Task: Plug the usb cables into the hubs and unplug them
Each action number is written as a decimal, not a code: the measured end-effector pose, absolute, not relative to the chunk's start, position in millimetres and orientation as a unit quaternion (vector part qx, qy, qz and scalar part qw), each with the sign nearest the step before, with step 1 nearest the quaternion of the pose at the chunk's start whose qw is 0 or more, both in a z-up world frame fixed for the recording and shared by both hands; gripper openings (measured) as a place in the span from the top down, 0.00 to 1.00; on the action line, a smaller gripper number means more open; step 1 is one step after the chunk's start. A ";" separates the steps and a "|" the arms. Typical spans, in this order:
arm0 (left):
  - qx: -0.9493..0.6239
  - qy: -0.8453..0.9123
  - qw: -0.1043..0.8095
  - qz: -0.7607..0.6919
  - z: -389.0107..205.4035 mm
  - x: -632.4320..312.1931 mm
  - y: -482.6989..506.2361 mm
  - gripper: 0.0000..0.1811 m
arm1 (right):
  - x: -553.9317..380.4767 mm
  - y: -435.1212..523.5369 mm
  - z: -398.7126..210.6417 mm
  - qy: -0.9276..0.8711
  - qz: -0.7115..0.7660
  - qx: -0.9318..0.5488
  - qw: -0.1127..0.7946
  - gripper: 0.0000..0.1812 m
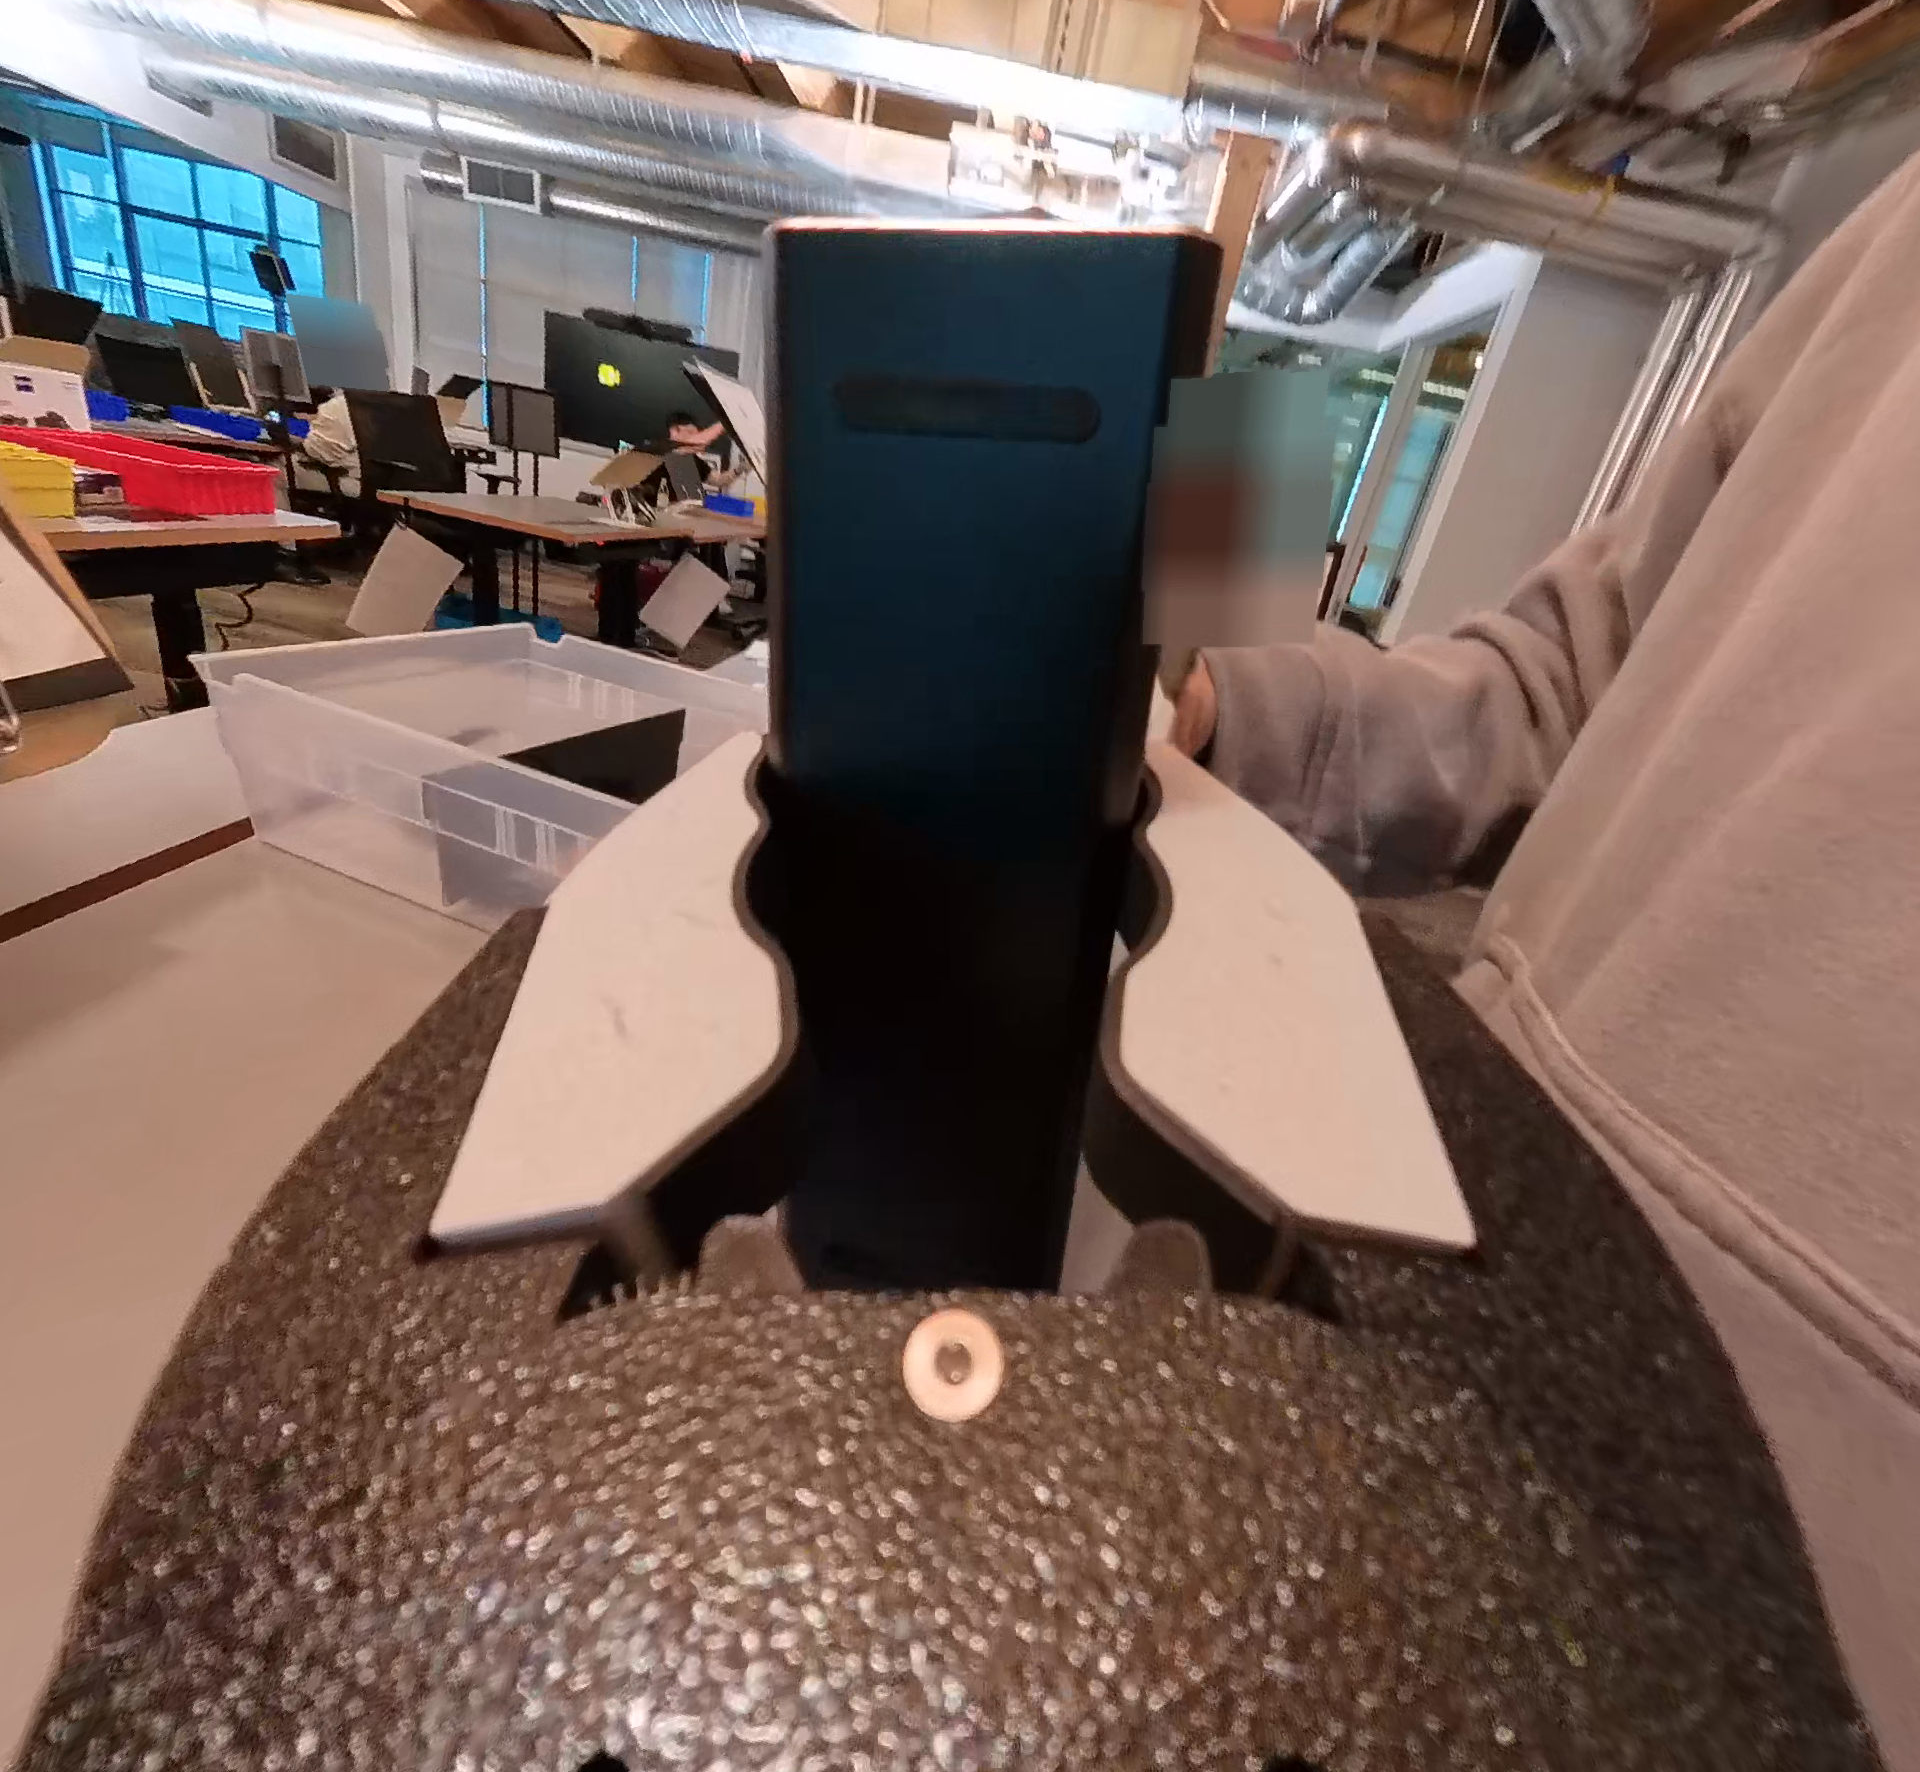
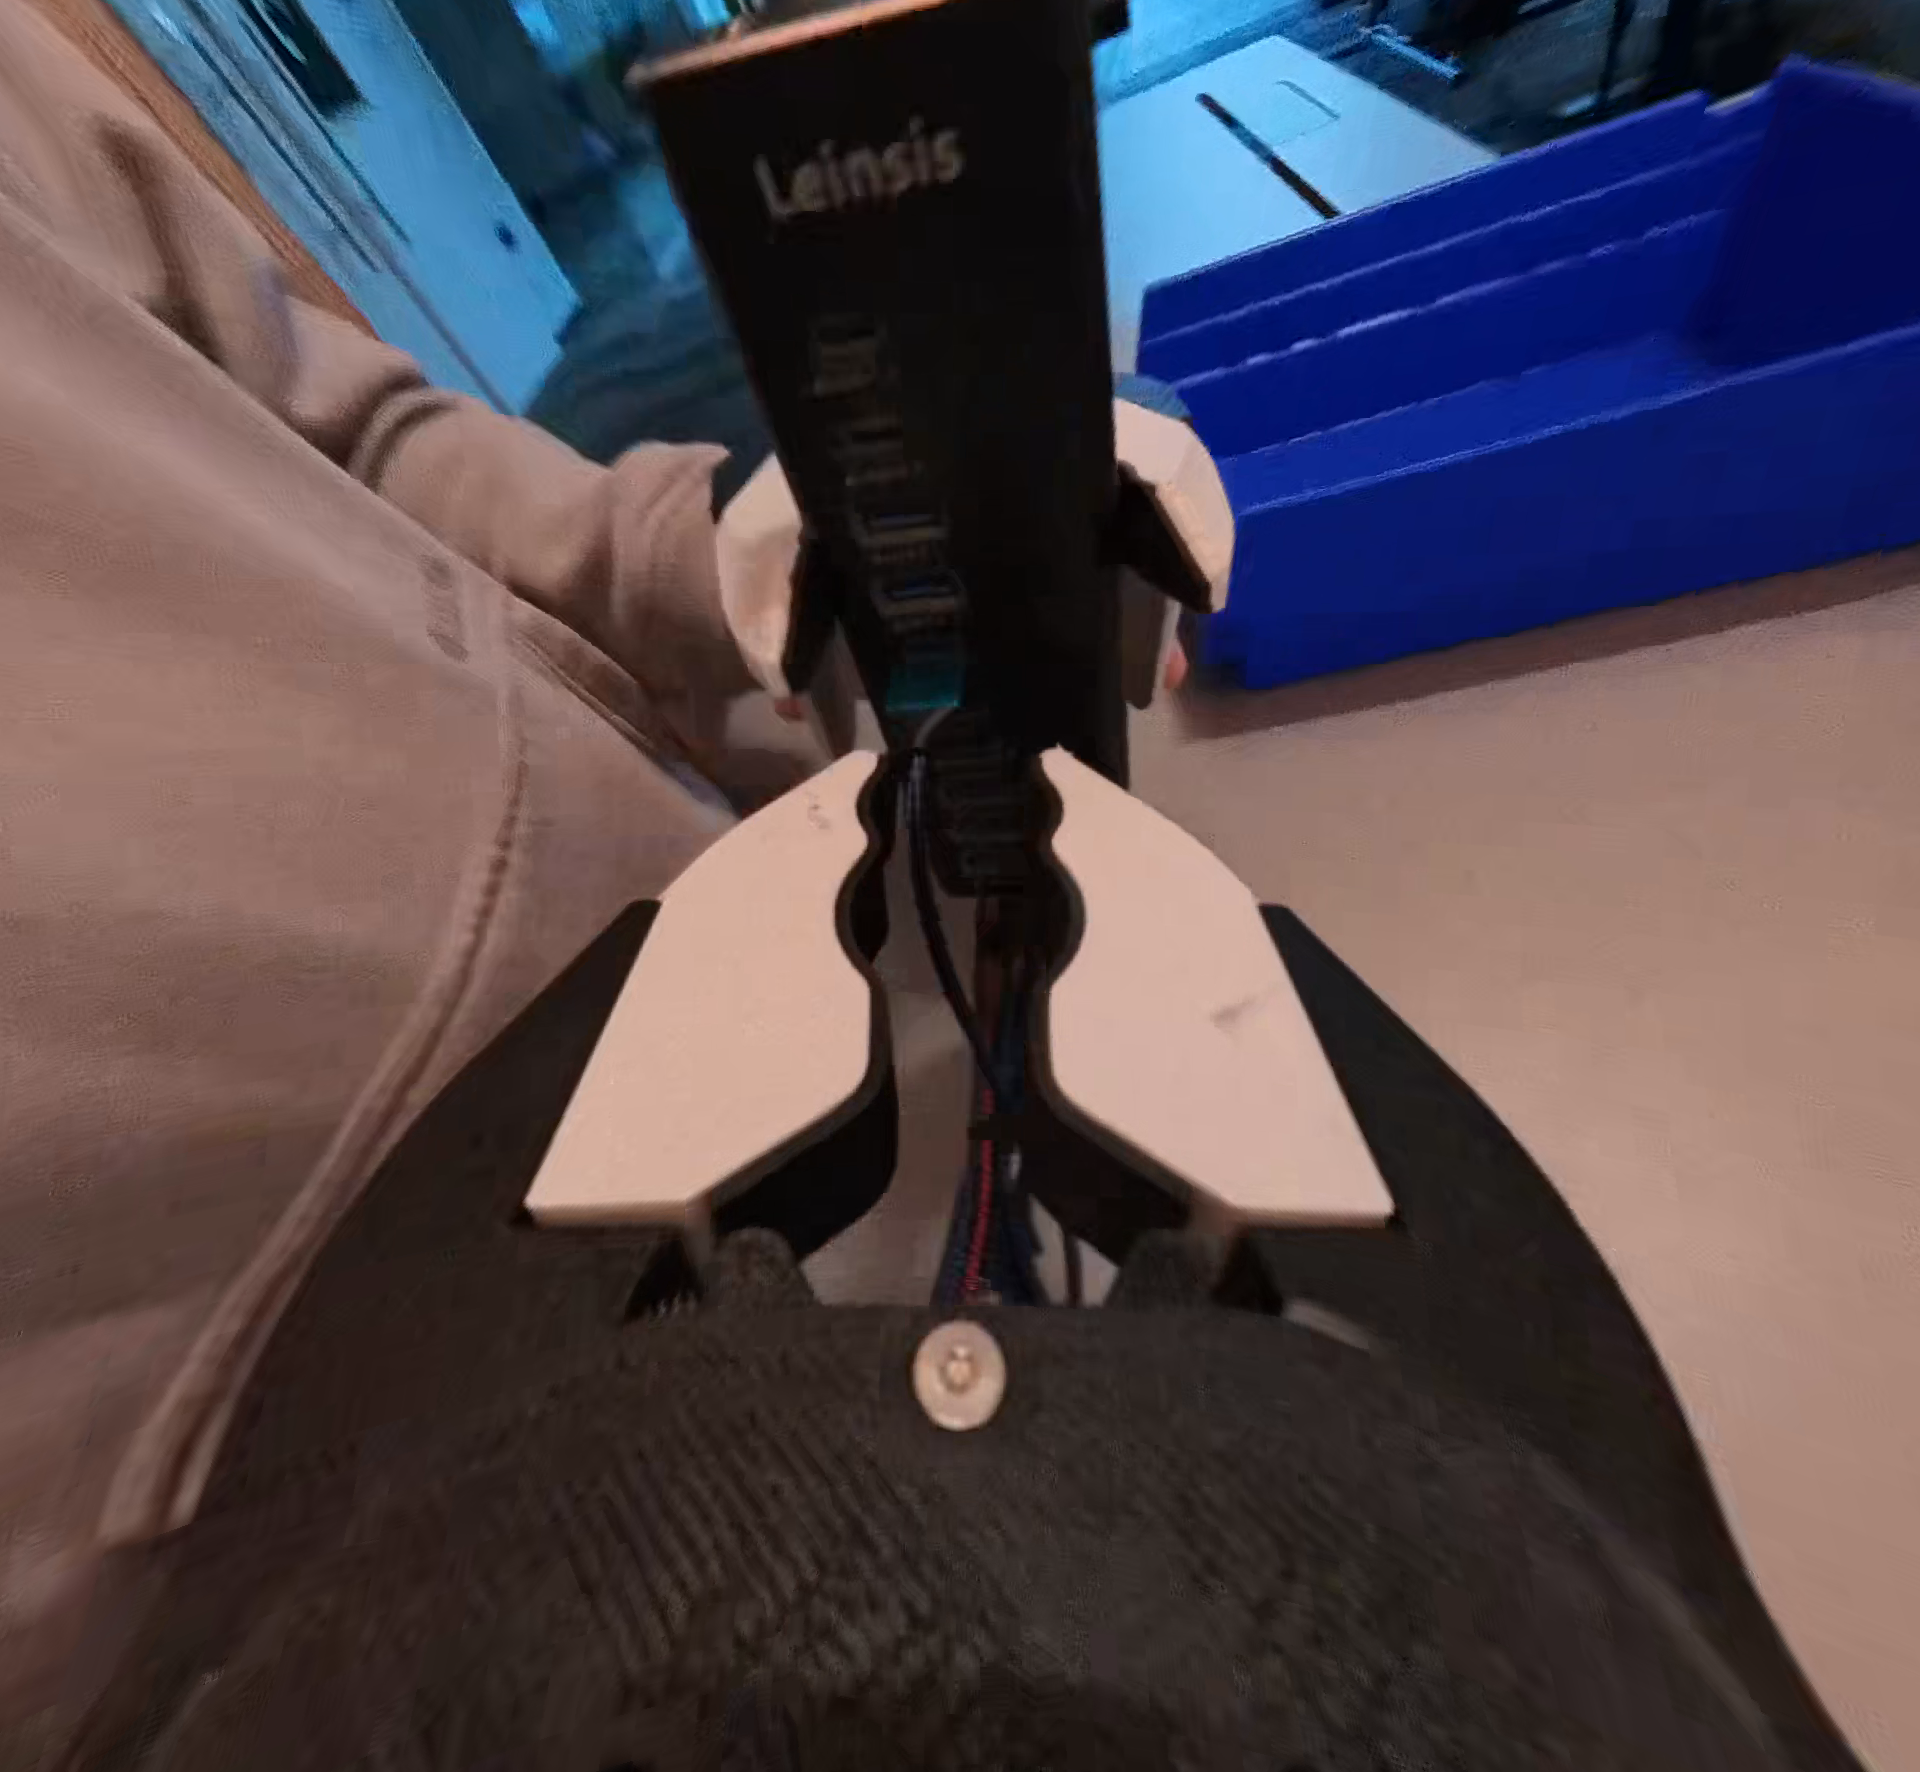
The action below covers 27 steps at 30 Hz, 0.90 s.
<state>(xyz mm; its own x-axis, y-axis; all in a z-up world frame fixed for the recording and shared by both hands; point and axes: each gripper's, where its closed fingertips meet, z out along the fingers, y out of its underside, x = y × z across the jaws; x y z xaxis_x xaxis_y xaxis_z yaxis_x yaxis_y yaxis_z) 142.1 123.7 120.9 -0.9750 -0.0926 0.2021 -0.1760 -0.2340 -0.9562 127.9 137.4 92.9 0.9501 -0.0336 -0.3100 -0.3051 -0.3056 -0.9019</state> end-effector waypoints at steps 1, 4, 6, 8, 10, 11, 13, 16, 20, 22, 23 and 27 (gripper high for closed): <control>0.114 -0.613 0.027 0.781 122.2 142.9 124.2 0.66 | 128.6 137.3 91.1 0.086 0.073 -0.809 0.577 0.86; 0.108 -0.617 0.021 0.779 123.4 141.0 121.4 0.66 | 128.4 144.4 95.4 0.079 0.009 -0.802 0.592 0.89; 0.102 -0.620 0.021 0.778 124.2 139.4 119.4 0.66 | 126.7 147.7 102.2 0.081 -0.003 -0.788 0.610 0.89; 0.107 -0.612 0.022 0.783 126.8 140.9 120.3 0.66 | 127.2 146.9 106.1 0.087 -0.009 -0.781 0.619 0.87; 0.110 -0.610 0.022 0.784 127.8 142.5 120.9 0.66 | 128.8 144.9 107.0 0.092 -0.015 -0.779 0.620 0.91; 0.111 -0.609 0.022 0.785 128.1 143.2 120.8 0.66 | 129.0 145.0 106.5 0.092 -0.017 -0.781 0.617 0.92; 0.114 -0.605 0.025 0.788 129.0 144.2 121.3 0.66 | 129.9 145.5 107.6 0.091 -0.030 -0.779 0.620 0.92; 0.113 -0.594 0.029 0.796 133.4 144.6 121.9 0.66 | 131.3 145.3 112.8 0.087 -0.067 -0.777 0.620 0.92; 0.111 -0.602 0.025 0.790 133.9 144.8 121.0 0.66 | 133.3 142.9 113.9 0.095 -0.093 -0.781 0.610 0.92; 0.107 -0.596 0.028 0.795 137.0 142.6 121.3 0.66 | 130.4 144.4 119.2 0.099 -0.087 -0.769 0.625 0.91; 0.106 -0.596 0.029 0.796 137.1 142.0 121.1 0.66 | 129.0 145.1 122.4 0.109 -0.070 -0.761 0.636 0.90; 0.102 -0.597 0.037 0.795 134.7 136.5 118.6 0.66 | 124.5 142.3 117.4 0.108 -0.035 -0.776 0.620 0.92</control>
